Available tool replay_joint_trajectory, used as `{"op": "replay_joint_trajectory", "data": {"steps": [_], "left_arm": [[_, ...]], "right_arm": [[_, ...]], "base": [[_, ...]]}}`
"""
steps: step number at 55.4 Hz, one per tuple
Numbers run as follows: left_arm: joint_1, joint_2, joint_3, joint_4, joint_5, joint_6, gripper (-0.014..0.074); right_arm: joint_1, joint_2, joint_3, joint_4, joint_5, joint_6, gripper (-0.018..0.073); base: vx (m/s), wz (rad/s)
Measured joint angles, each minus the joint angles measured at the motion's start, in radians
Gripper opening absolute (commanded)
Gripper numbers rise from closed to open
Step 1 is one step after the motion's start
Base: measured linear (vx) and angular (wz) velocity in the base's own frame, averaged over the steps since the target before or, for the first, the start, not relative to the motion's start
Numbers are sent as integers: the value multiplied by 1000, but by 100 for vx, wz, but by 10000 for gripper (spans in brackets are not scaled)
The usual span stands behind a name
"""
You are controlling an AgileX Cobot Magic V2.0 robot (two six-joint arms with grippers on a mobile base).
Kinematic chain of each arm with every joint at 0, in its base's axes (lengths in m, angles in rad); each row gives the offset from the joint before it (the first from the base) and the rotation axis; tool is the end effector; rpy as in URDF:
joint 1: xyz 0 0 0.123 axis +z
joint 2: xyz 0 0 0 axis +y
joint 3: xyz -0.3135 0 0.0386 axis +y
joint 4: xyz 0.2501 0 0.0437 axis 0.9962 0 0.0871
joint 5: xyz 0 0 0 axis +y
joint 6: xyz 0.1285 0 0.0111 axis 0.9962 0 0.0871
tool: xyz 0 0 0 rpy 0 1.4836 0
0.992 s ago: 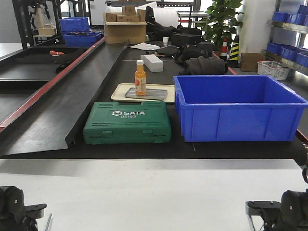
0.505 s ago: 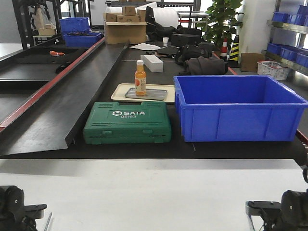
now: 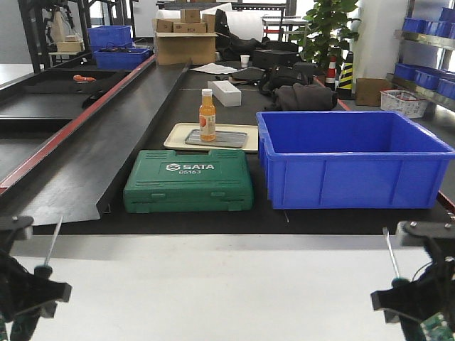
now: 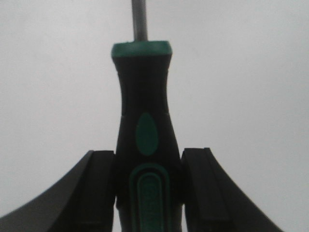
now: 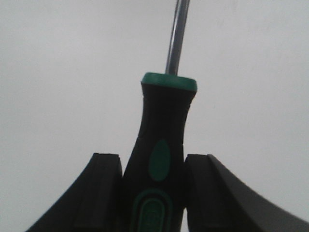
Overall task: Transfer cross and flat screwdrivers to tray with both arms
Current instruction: 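Lift both screwdrivers upright off the table with both grippers, then hold both screwdrivers and drive the base away from the table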
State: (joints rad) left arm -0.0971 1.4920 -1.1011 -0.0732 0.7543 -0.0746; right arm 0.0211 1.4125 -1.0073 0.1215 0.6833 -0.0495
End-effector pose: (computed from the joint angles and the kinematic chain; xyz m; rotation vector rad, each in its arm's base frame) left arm 0.3228 -0.0379 0.2714 -0.0233 2.6326 -0.1433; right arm 0.3051 0.0163 0.2721 0.0016 2.5688 0.1233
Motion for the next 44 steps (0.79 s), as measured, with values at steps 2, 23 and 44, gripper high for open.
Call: {"op": "replay_joint_trajectory", "data": {"steps": [2,23,44], "left_arm": [[0,-48,1,-1,1,10,-6],[-42,-520,171,-50,-121,62,-6],[-42,-871,320,-72,-157,62,-3]], "right_arm": [[0,-49,4,9,0,-16,-8],[0,-711,223,138,-81,-195,-8],[0,-1090,310,142,-34,-187,-8]], "base": [[0,0],[0,0],[0,0]]}}
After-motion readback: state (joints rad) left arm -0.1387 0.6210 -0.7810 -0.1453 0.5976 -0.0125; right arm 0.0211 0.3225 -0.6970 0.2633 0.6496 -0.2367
